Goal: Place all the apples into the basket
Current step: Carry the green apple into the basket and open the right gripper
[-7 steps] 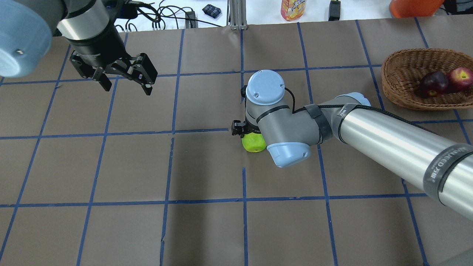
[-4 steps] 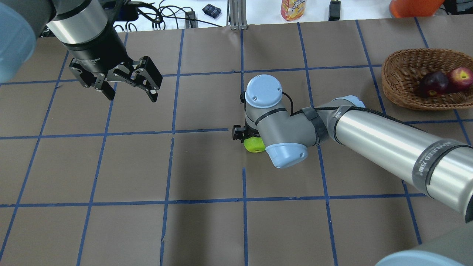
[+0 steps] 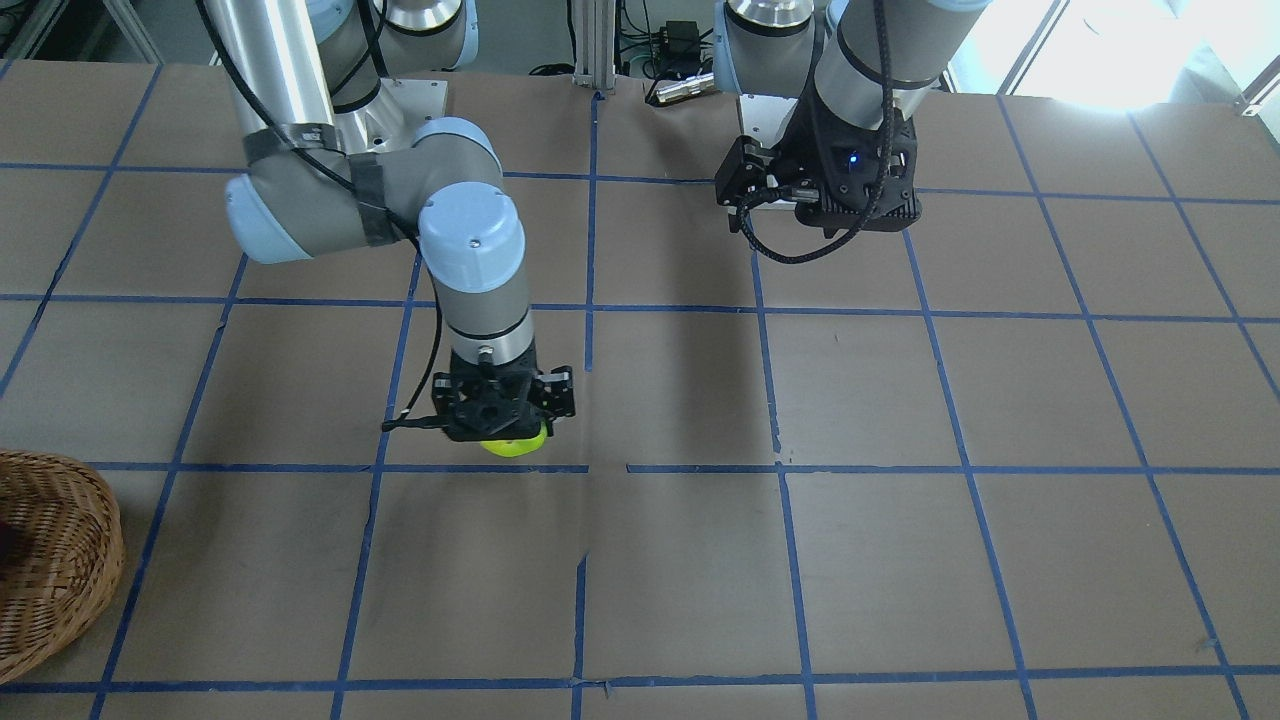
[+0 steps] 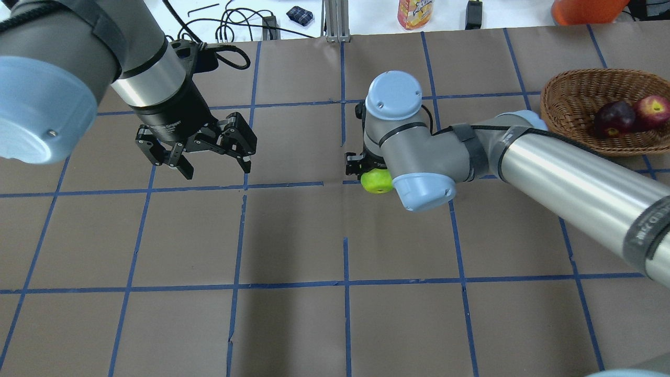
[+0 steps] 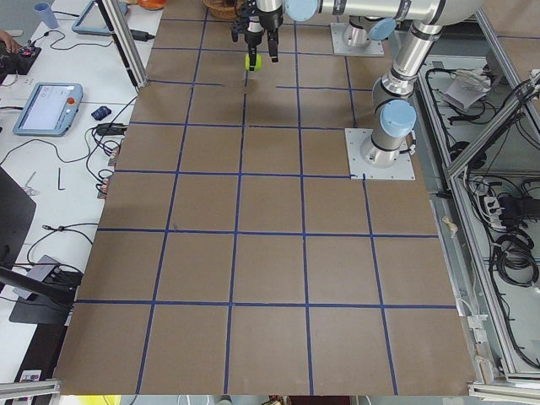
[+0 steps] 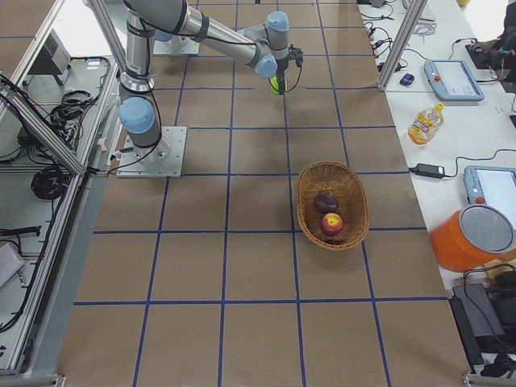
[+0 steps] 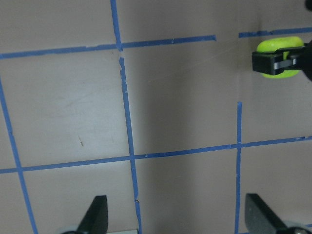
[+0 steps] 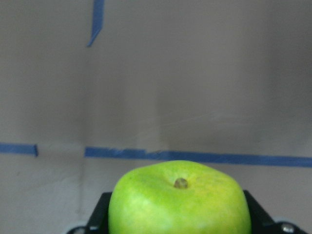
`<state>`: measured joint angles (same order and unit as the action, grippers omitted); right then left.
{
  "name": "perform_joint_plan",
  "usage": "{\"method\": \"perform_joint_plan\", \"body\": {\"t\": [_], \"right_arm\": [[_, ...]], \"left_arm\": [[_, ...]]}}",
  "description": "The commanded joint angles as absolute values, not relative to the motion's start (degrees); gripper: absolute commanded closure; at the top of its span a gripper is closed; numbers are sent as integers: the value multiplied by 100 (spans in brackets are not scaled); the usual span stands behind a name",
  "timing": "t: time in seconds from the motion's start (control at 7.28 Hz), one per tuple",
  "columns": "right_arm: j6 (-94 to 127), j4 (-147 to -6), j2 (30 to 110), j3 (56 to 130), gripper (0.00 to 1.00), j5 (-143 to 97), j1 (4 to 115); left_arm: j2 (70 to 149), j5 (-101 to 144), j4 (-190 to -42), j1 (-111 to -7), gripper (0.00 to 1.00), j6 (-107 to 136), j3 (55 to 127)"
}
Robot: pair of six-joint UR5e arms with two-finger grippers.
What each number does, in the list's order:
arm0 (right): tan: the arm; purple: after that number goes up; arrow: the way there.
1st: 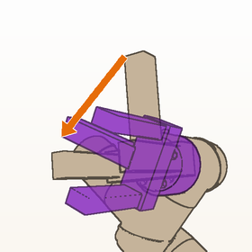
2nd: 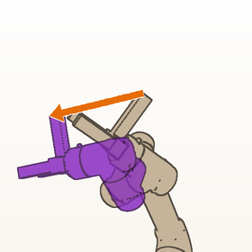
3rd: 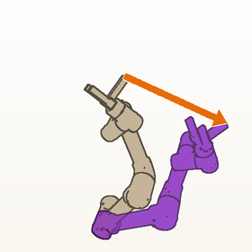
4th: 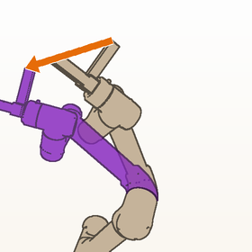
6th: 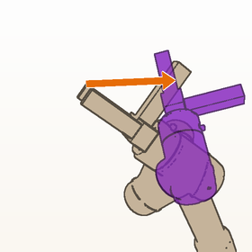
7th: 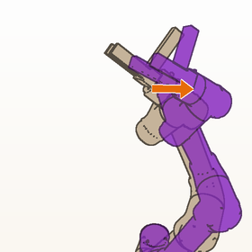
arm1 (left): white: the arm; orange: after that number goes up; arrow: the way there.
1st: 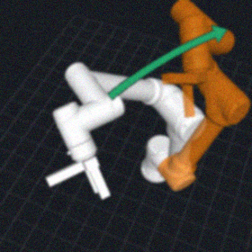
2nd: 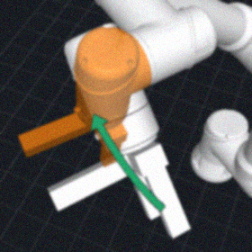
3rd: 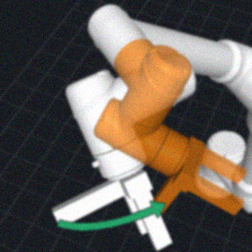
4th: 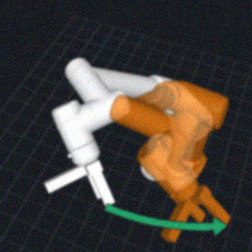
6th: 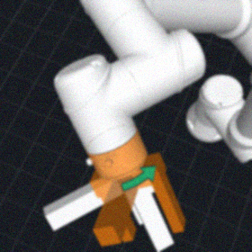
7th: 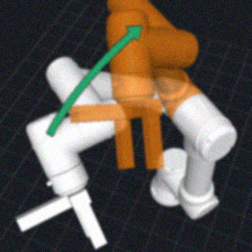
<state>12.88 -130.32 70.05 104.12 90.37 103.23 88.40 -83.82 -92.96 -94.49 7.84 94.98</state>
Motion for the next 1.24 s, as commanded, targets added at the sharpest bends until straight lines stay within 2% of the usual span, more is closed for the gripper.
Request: {"method": "perform_joint_plan", "body": {"t": [0.0, 0.27, 0.41, 0.69, 0.82, 0.96, 1.1], "right_arm": [[631, -12297, 7268, 10012, 51, 8983, 8683], [-1652, -12348, 7199, 9897, 51, 8782, 7284], [-2462, -12383, 7024, 9609, 51, 8519, 6964], [-3537, -12375, 6287, 8776, 50, 8482, 6331], [-3742, -12375, 6154, 8650, 33, 8481, 6285], [-3753, -12288, 6144, 8709, 4, 8490, 6284], [-3762, -12278, 6144, 8710, 0, 8534, 6284]], "left_arm": [[8903, -8332, -9409, -9414, 0, 909, 9363], [8745, -9103, -10289, -9387, 0, 609, 8398], [8771, -8958, -10518, -9326, 0, 476, 8193], [9034, -8964, -9666, -9142, 0, 81, 8191], [9131, -8982, -9416, -9028, 0, -260, 8278], [9254, -8965, -9413, -8800, 0, -794, 8157], [9403, -8895, -9404, -8720, 0, -843, 8130]]}}
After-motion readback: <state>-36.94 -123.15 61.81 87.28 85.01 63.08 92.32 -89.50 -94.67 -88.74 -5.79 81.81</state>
